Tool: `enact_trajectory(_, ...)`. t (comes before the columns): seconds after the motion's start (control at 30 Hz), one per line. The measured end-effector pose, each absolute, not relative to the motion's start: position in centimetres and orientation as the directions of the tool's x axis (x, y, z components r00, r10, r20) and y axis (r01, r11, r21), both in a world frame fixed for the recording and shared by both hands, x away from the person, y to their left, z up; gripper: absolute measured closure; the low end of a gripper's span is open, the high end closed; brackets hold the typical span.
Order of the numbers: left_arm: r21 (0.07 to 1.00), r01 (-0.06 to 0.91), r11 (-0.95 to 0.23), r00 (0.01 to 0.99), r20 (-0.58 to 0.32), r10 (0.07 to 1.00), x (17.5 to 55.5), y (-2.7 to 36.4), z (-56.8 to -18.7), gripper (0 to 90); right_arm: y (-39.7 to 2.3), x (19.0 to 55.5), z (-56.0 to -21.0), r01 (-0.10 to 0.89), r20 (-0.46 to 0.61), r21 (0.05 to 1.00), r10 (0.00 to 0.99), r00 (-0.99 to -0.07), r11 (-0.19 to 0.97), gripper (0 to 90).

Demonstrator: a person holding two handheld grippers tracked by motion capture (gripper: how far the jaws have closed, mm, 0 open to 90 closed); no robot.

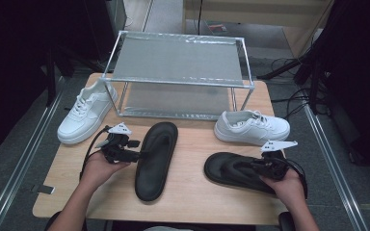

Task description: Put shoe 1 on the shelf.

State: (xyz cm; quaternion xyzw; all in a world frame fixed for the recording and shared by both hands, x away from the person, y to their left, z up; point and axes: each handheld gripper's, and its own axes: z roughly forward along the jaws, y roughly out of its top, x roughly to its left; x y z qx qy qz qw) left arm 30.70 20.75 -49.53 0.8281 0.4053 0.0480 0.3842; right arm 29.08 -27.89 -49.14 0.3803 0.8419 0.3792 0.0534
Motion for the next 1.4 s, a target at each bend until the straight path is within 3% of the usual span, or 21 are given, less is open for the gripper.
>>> enact_trajectory(0.53,0.675,0.64,-0.368,0.66,-0.237,0.713,30.0,21.0,-49.7,37.2,-27.2,30.5,-49.2,0.598,0.188,0.689,0.696,-0.693,0.409,88.8)
enact_trajectory(1.0,0.691,0.622,-0.368,0.676,-0.236,0.698,30.6,20.6,-49.4,37.4,-27.0,28.7,-48.3,0.559,0.195,0.74,0.676,-0.71,0.374,73.5)
enact_trajectory(1.4,0.696,0.614,-0.373,0.688,-0.239,0.686,31.9,19.7,-49.3,38.1,-25.3,26.7,-48.5,0.546,0.187,0.749,0.67,-0.718,0.376,69.0)
